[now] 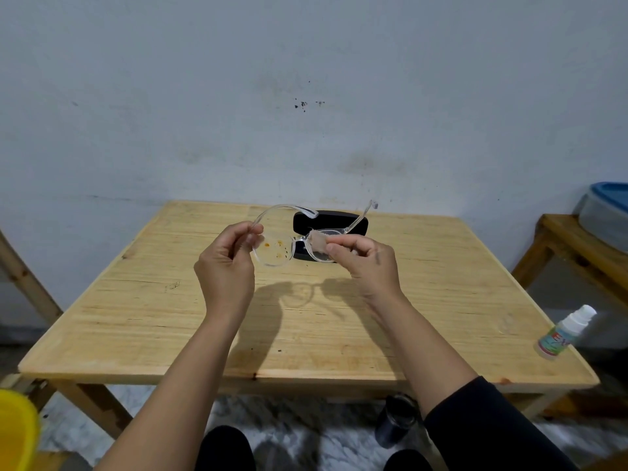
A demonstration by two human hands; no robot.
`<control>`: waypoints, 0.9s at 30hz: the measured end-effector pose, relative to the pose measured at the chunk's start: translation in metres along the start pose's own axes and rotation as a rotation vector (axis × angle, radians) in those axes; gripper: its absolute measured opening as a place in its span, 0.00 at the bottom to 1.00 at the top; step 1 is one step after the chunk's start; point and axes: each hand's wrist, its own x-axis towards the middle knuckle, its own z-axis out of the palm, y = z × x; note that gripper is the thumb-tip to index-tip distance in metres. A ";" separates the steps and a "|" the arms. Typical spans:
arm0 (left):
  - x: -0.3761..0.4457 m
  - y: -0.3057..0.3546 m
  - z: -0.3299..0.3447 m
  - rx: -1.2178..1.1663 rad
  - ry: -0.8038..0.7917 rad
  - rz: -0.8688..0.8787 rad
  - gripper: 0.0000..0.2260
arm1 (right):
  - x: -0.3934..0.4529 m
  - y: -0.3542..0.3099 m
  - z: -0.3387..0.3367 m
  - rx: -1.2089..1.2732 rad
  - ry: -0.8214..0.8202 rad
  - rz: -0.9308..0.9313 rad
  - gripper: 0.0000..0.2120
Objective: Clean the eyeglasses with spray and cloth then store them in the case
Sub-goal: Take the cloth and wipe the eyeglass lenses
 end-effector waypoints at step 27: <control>-0.005 -0.008 0.021 -0.044 0.029 0.132 0.13 | 0.004 -0.007 0.018 -0.118 0.157 -0.048 0.12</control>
